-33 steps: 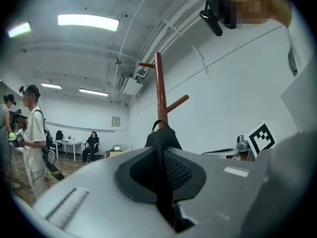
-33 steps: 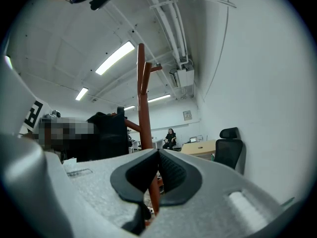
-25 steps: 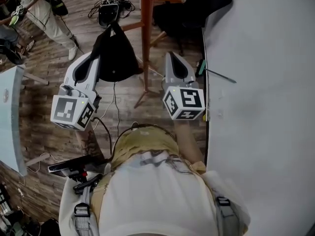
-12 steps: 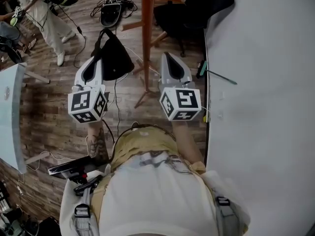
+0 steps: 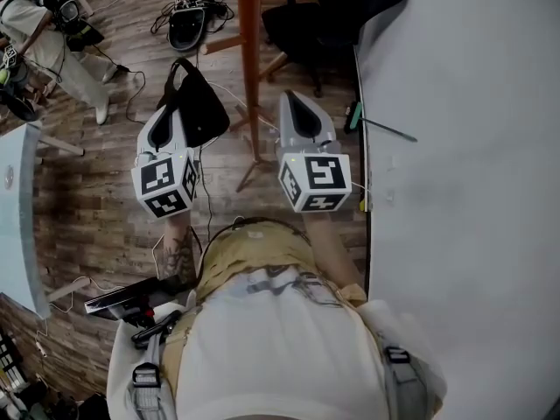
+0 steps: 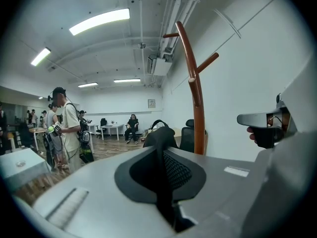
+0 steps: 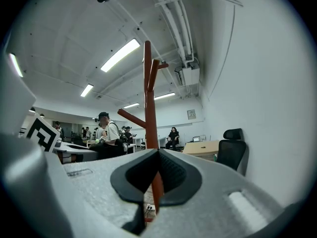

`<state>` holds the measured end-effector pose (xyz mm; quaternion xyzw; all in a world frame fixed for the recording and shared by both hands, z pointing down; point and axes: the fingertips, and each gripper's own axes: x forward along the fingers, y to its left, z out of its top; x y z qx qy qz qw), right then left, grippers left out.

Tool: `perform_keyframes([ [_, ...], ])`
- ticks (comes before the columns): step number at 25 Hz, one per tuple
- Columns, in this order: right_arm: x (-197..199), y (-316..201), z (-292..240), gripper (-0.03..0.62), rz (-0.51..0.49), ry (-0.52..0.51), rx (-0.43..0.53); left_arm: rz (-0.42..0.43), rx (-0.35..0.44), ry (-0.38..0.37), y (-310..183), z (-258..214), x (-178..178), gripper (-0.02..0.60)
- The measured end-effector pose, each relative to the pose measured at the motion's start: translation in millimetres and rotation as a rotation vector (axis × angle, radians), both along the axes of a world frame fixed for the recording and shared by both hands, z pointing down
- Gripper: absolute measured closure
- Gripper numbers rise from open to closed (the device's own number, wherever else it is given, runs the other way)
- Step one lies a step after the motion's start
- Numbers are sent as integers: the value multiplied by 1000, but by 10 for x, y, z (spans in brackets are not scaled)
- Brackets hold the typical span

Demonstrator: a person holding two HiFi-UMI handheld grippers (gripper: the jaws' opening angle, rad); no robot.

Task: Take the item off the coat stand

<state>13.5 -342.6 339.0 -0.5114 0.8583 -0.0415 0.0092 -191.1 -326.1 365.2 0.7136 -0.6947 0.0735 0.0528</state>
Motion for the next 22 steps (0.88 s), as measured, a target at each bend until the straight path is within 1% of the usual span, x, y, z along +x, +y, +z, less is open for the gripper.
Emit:
perform_keyframes([
  [11, -90, 87, -117, 595, 6, 39, 26, 35, 17, 20, 3, -80, 30, 574],
  [22, -75, 122, -126, 595, 20, 42, 23, 44, 12, 29, -1, -78, -2, 574],
])
